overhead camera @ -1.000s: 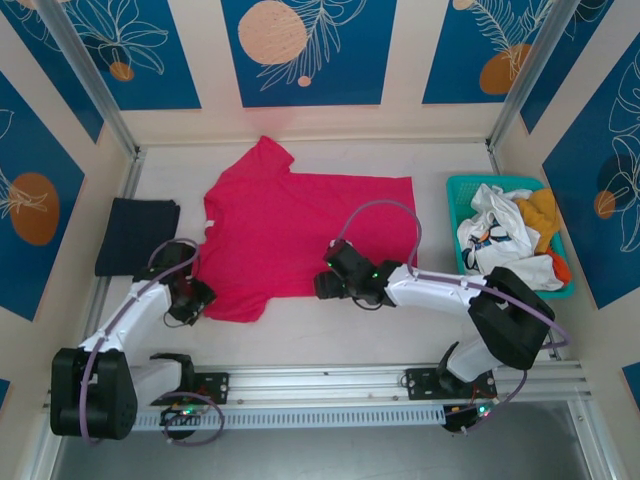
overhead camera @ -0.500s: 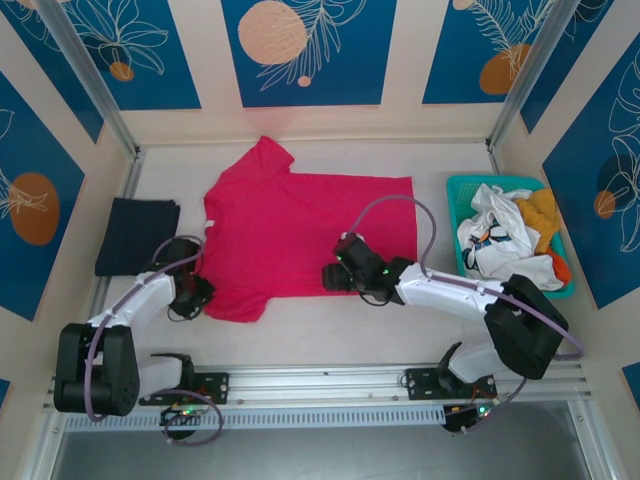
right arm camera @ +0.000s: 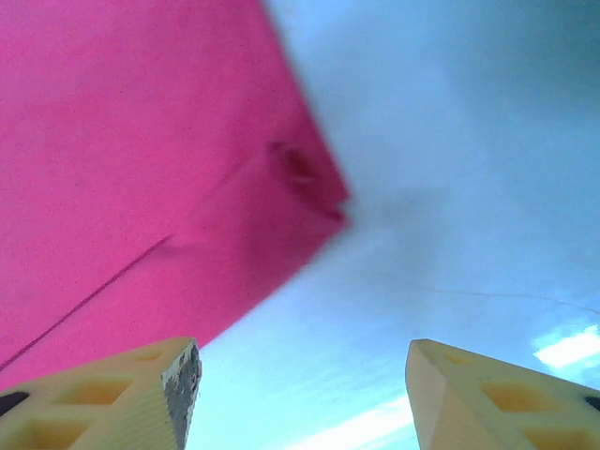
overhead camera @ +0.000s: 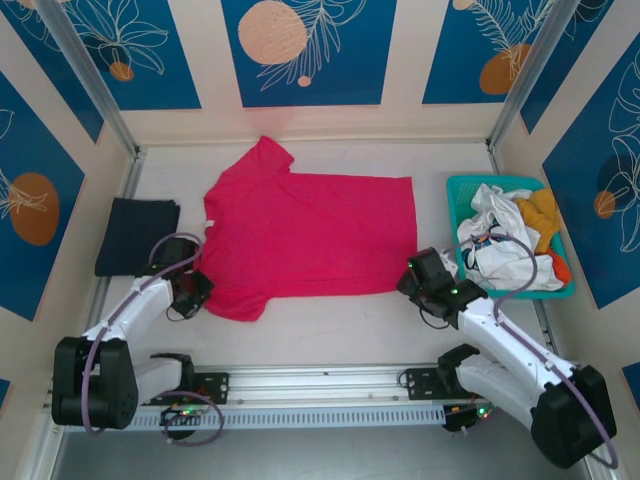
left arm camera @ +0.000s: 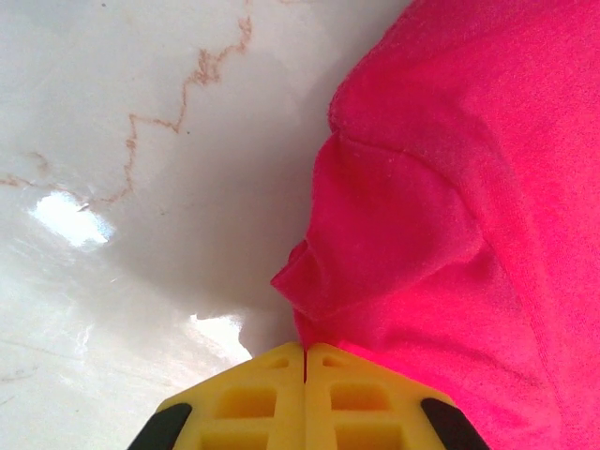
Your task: Fold and stack the t-shirts
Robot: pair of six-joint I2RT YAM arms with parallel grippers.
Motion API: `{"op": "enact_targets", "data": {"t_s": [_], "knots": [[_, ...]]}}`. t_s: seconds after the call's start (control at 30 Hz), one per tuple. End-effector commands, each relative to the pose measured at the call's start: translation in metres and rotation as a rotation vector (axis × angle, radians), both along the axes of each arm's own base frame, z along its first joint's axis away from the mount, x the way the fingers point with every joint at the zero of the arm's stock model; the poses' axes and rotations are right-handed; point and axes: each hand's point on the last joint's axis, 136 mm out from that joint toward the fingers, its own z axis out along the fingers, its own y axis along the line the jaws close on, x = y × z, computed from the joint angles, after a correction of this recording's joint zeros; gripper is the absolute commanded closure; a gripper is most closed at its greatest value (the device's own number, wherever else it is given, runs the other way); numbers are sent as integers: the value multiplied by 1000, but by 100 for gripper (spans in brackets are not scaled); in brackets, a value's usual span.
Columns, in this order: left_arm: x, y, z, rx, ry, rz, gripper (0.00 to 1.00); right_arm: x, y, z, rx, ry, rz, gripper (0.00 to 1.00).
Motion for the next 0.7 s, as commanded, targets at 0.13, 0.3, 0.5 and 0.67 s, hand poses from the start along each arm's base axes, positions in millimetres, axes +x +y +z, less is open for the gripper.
{"op": "enact_targets", "data": {"t_s": [0.13, 0.3, 0.5, 0.67], "knots": [[0, 0, 3, 9, -1, -14, 100, 15, -1, -15, 158, 24, -41, 44], [-1, 2, 5, 24, -8, -13, 100, 32, 1, -12, 162, 15, -30, 47], [-2, 2, 4, 23, -8, -9, 100, 42, 8, -14, 166, 45, -6, 49], [-1, 3, 5, 26, -8, -10, 100, 43, 6, -8, 62, 55, 17, 50]]}}
